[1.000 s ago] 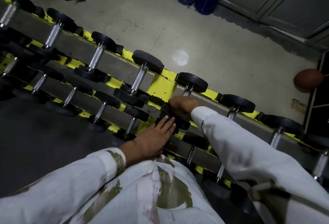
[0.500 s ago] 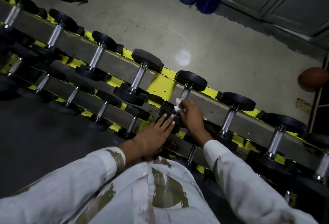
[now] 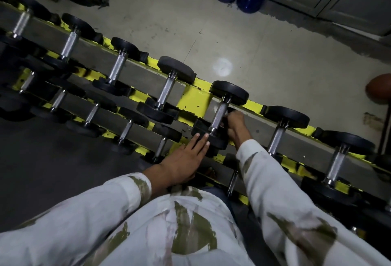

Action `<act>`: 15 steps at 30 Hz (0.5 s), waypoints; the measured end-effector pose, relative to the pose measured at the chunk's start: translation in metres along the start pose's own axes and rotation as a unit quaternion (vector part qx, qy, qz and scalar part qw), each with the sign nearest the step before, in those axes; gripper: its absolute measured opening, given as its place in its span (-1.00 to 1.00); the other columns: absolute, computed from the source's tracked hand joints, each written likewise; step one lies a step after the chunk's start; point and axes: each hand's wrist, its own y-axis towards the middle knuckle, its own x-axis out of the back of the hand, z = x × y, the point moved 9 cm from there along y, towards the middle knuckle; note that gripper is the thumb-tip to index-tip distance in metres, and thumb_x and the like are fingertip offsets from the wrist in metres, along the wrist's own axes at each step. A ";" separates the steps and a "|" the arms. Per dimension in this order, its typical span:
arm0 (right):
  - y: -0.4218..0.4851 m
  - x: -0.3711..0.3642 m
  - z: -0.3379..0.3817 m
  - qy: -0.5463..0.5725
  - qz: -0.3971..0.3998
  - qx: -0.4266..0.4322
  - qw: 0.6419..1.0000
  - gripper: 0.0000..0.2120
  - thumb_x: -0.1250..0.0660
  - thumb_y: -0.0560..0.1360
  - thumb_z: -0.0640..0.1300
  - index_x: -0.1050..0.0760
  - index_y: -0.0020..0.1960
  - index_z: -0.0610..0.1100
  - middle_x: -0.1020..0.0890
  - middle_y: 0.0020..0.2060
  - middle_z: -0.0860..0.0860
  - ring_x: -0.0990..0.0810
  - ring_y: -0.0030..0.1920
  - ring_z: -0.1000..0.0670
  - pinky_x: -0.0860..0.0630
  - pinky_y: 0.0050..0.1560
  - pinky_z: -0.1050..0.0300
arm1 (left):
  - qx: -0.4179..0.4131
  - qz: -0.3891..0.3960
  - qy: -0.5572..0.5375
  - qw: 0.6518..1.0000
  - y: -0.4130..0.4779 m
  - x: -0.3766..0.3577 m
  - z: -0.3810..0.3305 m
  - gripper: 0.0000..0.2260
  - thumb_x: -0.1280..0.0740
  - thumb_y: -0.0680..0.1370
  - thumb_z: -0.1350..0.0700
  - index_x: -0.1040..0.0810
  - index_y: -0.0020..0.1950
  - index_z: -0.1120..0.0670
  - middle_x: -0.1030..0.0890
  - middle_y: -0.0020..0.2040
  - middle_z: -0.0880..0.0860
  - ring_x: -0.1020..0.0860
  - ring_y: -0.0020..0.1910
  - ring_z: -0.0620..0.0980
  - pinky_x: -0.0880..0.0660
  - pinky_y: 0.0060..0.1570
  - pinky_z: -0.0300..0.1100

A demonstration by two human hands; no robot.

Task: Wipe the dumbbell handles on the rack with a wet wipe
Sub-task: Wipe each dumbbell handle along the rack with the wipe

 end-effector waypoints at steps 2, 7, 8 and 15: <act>0.010 0.000 0.005 0.108 0.006 -0.035 0.994 -0.69 -0.03 0.53 -0.46 -0.48 -0.09 -0.19 -0.62 -0.22 -0.15 -0.61 -0.28 -0.07 -0.56 -0.27 0.10 | -0.002 -0.003 0.005 1.000 0.000 0.001 0.000 -0.16 -0.30 0.63 0.05 0.23 0.66 0.23 0.34 0.64 0.23 0.22 0.64 0.27 -0.35 0.47 0.17; 0.021 -0.008 0.014 0.241 0.013 -0.049 0.969 -0.74 -0.08 0.61 -0.27 -0.55 -0.02 -0.17 -0.69 -0.28 -0.13 -0.64 -0.23 -0.12 -0.54 0.05 -0.10 | -0.008 -0.004 0.020 1.000 0.000 0.001 -0.001 -0.14 -0.31 0.62 0.03 0.23 0.66 0.23 0.32 0.64 0.25 0.19 0.64 0.28 -0.38 0.44 0.16; 0.019 -0.009 0.017 0.254 0.008 -0.048 0.966 -0.73 -0.06 0.62 -0.27 -0.54 -0.05 -0.16 -0.68 -0.31 -0.13 -0.64 -0.29 -0.10 -0.55 -0.02 -0.07 | -0.011 -0.004 0.022 1.000 0.000 0.001 -0.001 -0.14 -0.31 0.62 0.03 0.23 0.66 0.23 0.32 0.64 0.25 0.18 0.64 0.28 -0.38 0.44 0.17; -0.013 0.012 0.014 0.171 -0.173 0.134 0.961 -0.78 -0.30 0.49 -0.41 -0.45 -0.22 -0.14 -0.51 -0.34 -0.04 -0.43 -0.33 0.01 -0.42 -0.35 0.21 | -0.016 -0.002 0.022 1.000 0.001 -0.002 0.002 -0.07 -0.38 0.58 -0.03 0.22 0.65 0.24 0.32 0.64 0.25 0.18 0.64 0.29 -0.38 0.42 0.17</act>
